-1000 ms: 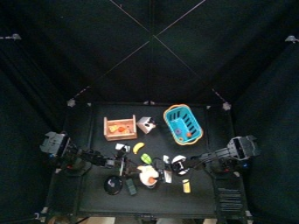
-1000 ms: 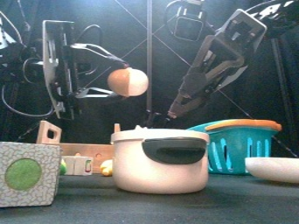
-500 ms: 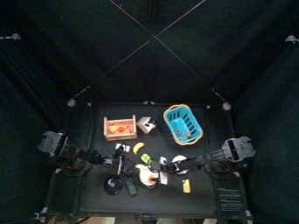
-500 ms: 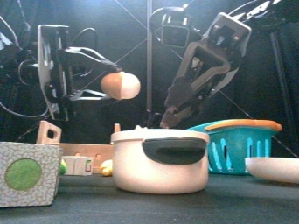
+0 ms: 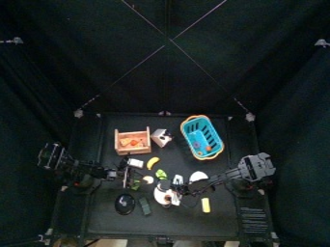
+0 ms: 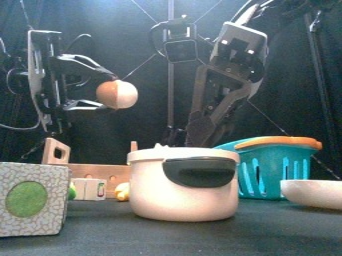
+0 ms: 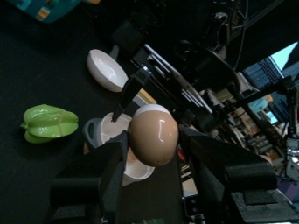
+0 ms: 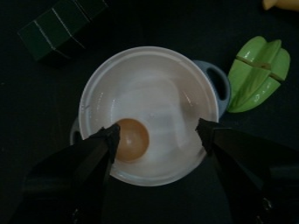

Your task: Drop egg shell in pot

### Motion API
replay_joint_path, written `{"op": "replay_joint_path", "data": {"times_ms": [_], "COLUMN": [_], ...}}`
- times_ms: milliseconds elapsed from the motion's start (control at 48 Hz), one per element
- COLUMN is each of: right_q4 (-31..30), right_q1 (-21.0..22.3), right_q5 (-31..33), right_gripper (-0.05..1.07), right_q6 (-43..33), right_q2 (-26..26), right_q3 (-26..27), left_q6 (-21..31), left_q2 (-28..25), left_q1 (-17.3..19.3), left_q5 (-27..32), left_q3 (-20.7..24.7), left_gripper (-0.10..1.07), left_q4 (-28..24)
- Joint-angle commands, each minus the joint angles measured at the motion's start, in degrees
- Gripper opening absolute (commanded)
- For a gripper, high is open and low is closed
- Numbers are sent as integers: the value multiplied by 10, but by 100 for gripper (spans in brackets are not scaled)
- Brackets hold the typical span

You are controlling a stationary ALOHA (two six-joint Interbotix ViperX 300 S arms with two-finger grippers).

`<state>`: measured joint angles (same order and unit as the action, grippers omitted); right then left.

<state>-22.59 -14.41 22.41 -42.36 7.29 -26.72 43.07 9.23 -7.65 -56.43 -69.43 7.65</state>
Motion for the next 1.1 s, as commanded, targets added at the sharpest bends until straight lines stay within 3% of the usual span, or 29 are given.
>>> {"op": "replay_joint_path", "data": {"times_ms": [0,750,1083], "right_q4": [-3,7,5], "right_q1": [-8,-10,1], "right_q5": [6,34,34], "right_gripper": [100,99,79], "right_q6": [1,1,1], "right_q2": [-10,37,44], "right_q3": [19,38,33], "left_q6": [-2,-2,-2], "left_q2": [14,13,13], "left_q1": [3,1,1], "left_q5": [-3,0,0], "left_q3": [-1,1,1], "left_gripper": [59,59,59], "left_q4": [3,4,4]}}
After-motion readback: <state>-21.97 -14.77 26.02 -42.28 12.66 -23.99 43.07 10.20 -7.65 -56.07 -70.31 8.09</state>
